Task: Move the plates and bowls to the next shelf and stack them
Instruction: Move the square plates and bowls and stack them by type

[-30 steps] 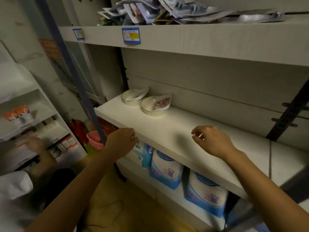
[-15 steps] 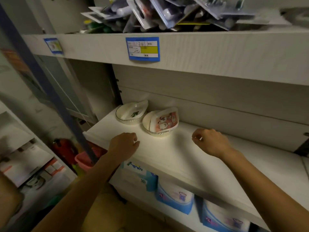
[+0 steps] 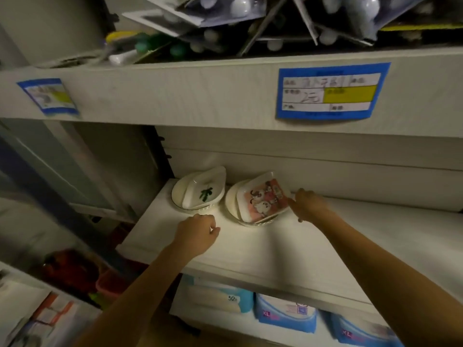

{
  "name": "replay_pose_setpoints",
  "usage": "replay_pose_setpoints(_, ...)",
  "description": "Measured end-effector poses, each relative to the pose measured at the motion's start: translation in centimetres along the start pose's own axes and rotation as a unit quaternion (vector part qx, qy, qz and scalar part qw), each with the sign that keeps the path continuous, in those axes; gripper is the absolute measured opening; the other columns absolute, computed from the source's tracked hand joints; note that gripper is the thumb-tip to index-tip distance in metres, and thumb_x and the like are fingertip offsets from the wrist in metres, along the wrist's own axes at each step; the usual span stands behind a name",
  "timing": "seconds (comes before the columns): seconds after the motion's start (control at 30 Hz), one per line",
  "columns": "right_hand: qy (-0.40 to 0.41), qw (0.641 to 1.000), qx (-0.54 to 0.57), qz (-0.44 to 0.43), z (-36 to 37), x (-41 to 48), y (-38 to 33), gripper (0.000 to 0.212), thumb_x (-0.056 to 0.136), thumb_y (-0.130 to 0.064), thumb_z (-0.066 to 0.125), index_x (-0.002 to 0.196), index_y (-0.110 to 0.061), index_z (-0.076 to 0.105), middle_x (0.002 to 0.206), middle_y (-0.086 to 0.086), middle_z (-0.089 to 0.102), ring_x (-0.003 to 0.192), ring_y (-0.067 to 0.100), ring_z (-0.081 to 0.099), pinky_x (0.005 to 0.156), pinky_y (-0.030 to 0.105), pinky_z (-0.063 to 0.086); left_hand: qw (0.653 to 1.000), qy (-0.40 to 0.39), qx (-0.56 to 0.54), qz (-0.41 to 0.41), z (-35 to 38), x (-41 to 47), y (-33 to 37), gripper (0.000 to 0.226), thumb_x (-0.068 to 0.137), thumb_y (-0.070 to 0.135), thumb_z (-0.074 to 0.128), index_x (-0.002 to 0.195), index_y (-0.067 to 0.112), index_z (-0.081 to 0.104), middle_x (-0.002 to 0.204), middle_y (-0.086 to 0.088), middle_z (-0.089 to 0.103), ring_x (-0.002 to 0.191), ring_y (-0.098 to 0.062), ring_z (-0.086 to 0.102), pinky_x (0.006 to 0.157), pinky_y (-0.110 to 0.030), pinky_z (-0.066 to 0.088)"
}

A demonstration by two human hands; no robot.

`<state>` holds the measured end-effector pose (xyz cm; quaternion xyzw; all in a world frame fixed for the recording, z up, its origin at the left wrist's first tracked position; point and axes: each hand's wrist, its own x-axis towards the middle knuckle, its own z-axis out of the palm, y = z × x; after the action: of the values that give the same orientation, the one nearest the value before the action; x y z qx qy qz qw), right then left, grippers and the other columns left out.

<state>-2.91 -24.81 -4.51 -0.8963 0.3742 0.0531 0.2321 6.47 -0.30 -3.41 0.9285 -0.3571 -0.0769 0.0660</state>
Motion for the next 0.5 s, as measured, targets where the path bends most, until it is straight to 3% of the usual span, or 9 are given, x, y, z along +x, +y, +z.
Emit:
replay_pose_setpoints(0.07,0.000,1.000,-0.019,0.019,0.7,0.7,-0.8,0.026,0.094,-0.035,0.041,0.083,-0.013,0.050,0.060,0.002,0.061,0.060,0.016,0.064,0.060,0.026,0.046,1.000,-0.003,-0.001,0.011,0.3,0.1,-0.9,0.033,0.094,0.035,0.044,0.115,0.015,0.060,0.108,-0.007,0.068,0.098,-0.021,0.062,0.081,-0.028,0.047)
replay_pose_setpoints(0.17,0.011,0.994,-0.097,0.043,1.3,1.7,-1.6,0.023,0.091,-0.027,0.046,0.094,-0.010,0.061,0.090,0.007,0.066,0.088,0.024,0.066,0.068,0.028,0.046,1.000,-0.004,-0.010,0.022,0.9,0.0,-2.3,0.033,0.094,0.034,0.044,0.114,0.014,0.061,0.106,-0.006,0.069,0.095,-0.020,0.063,0.075,-0.023,0.043)
replay_pose_setpoints(0.3,0.024,0.989,-0.140,0.046,0.9,1.6,-1.8,0.029,0.092,-0.027,0.044,0.109,-0.009,0.060,0.108,0.011,0.064,0.093,0.027,0.060,0.071,0.029,0.042,0.999,-0.026,-0.020,0.018,1.7,0.6,-3.7,0.031,0.094,0.033,0.045,0.105,0.012,0.064,0.099,-0.007,0.070,0.091,-0.021,0.064,0.074,-0.027,0.046)
replay_pose_setpoints(0.43,0.036,0.984,-0.169,0.040,-0.3,0.5,0.4,0.034,0.093,-0.023,0.037,0.114,-0.008,0.058,0.112,0.012,0.062,0.099,0.030,0.060,0.072,0.032,0.043,0.987,-0.073,-0.144,-0.024,3.4,2.8,-3.2,0.034,0.092,0.035,0.046,0.082,0.007,0.064,0.087,-0.013,0.072,0.085,-0.028,0.067,0.078,-0.037,0.053)
replay_pose_setpoints(0.5,0.054,0.988,-0.136,0.050,-1.2,-0.9,2.1,0.034,0.094,-0.024,0.034,0.110,-0.008,0.059,0.111,0.014,0.063,0.095,0.031,0.060,0.076,0.034,0.048,0.971,-0.103,-0.207,-0.056,4.0,4.2,-2.3,0.038,0.093,0.037,0.042,0.085,0.007,0.064,0.085,-0.011,0.072,0.080,-0.027,0.066,0.083,-0.039,0.054)
